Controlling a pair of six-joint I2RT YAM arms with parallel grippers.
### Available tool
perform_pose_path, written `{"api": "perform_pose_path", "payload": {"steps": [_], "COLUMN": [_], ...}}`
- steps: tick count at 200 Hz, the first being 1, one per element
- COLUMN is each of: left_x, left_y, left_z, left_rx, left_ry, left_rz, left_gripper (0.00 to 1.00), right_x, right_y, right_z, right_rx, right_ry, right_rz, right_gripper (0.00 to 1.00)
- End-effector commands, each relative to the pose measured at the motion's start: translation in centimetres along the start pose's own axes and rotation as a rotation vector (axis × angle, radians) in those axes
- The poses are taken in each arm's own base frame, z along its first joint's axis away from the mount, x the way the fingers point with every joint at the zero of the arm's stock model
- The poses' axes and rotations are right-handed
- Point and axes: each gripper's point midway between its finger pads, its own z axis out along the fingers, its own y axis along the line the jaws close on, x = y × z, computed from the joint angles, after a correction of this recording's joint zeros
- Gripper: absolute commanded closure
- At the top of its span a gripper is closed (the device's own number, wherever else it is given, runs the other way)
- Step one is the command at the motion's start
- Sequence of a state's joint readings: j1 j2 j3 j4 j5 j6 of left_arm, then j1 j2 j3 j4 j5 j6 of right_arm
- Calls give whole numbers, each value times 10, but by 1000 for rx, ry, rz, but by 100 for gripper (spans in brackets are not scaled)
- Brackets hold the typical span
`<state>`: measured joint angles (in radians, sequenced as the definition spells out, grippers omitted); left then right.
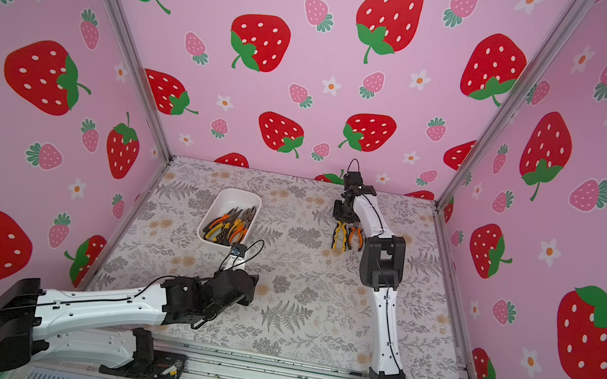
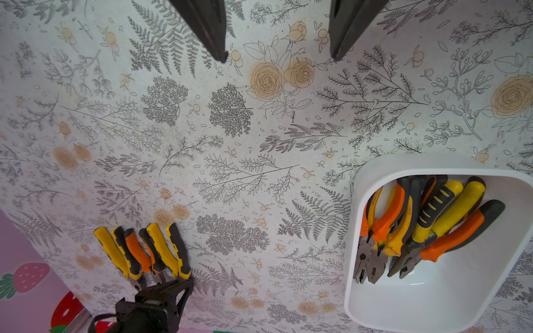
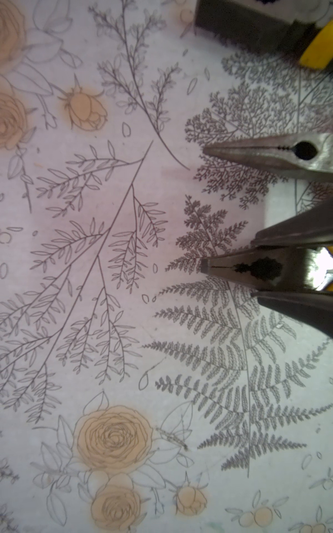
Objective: Take the pliers out of the storage box
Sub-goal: Place the pliers at the center of the board, then pick up the pliers from the storage box.
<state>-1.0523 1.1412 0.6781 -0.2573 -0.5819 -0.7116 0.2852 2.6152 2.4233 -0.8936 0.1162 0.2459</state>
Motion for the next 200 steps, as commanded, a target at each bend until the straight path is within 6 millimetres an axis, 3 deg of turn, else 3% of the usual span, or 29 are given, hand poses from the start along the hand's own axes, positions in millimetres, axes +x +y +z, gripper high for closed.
{"api": "perform_pose_path", "payload": {"steps": [1,25,49,82,102,123,139,157,179,200], "left_x": [-1,-4,-8,-20,-30,-39,-46,-56,-72,-93], "left_y": [3,2,3,12,22,47,60,71,79,90], "left_z": [-2,-4,-9,-21,-24,-21,-17,-10,2,17], "left_rx": [2,6,4,-20,-39,-89,-86,-82,-67,-90], "left_ry": [-10,-11,-10,-21,-12,55,96,158,247,321], "left_rz": [-15,-14,-9,10,8,-72,-129,-176,-194,-143], "left_gripper": [42,42,42,41,40,40,40,39,39,40], "right_x": [25,15,-11,-41,-44,-16,21,73,136,173], "right_y": [-1,2,5,7,11,20,30,40,52,62], "right_z": [20,11,-19,-99,-170,-231,-260,-270,-268,-272], "right_rx": [21,6,11,10,22,-7,-54,-111,-144,-181], "right_ry": [77,53,-26,-168,-261,-301,-314,-291,-242,-242], "right_rz": [-3,6,8,23,-2,-22,-36,-51,-90,-114], "right_gripper": [63,43,41,41,41,41,41,42,43,44]}}
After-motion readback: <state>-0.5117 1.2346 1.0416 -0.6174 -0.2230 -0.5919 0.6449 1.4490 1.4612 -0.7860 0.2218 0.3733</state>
